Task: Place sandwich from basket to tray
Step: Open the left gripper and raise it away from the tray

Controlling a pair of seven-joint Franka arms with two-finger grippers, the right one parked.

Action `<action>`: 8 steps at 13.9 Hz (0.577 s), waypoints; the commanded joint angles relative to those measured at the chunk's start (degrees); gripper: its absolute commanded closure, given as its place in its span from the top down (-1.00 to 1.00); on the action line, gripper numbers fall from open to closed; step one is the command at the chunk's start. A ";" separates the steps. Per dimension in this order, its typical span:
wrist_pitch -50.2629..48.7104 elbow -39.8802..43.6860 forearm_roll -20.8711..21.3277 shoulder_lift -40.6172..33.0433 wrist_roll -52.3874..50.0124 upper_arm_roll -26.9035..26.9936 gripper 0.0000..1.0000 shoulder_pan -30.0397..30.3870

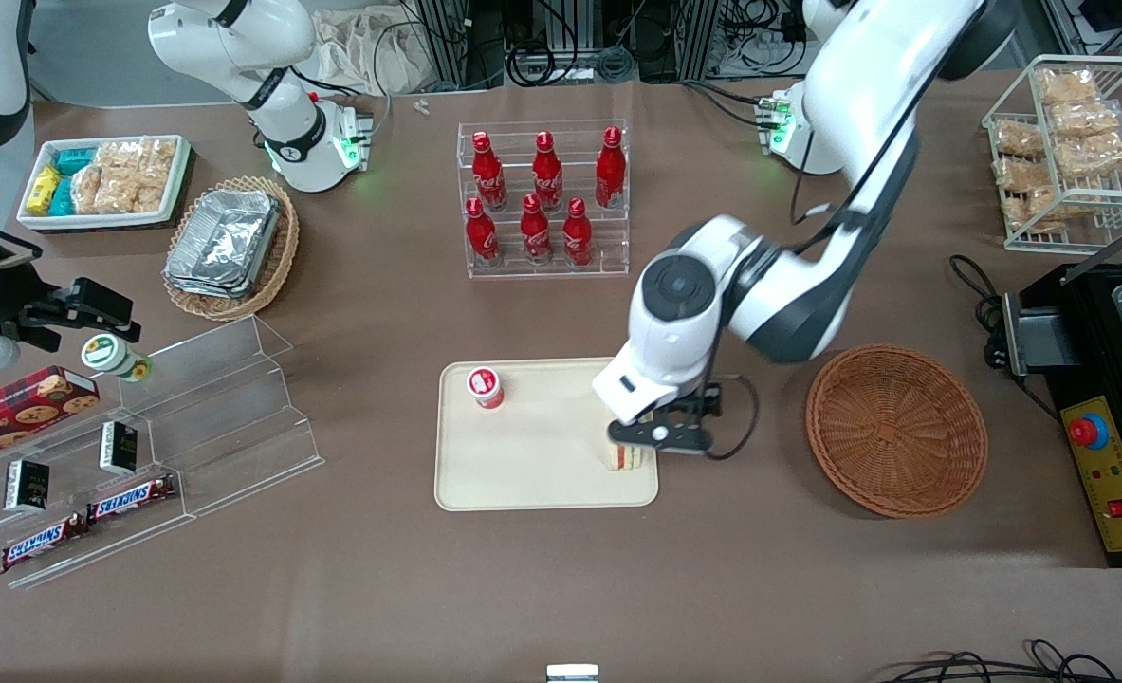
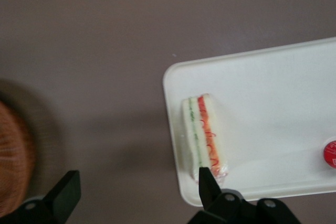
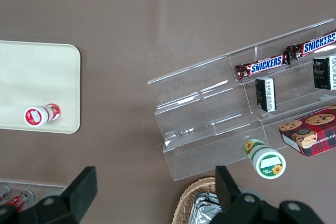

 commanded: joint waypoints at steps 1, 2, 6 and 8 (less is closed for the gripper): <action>-4.62 -2.49 -2.81 -6.66 1.26 0.15 1.00 2.63; -6.82 -2.49 -4.04 -8.50 1.44 0.24 1.00 3.68; -13.23 -2.31 -12.91 -14.83 15.28 0.15 1.00 13.68; -18.68 -2.40 -17.22 -17.13 21.45 0.33 1.00 19.23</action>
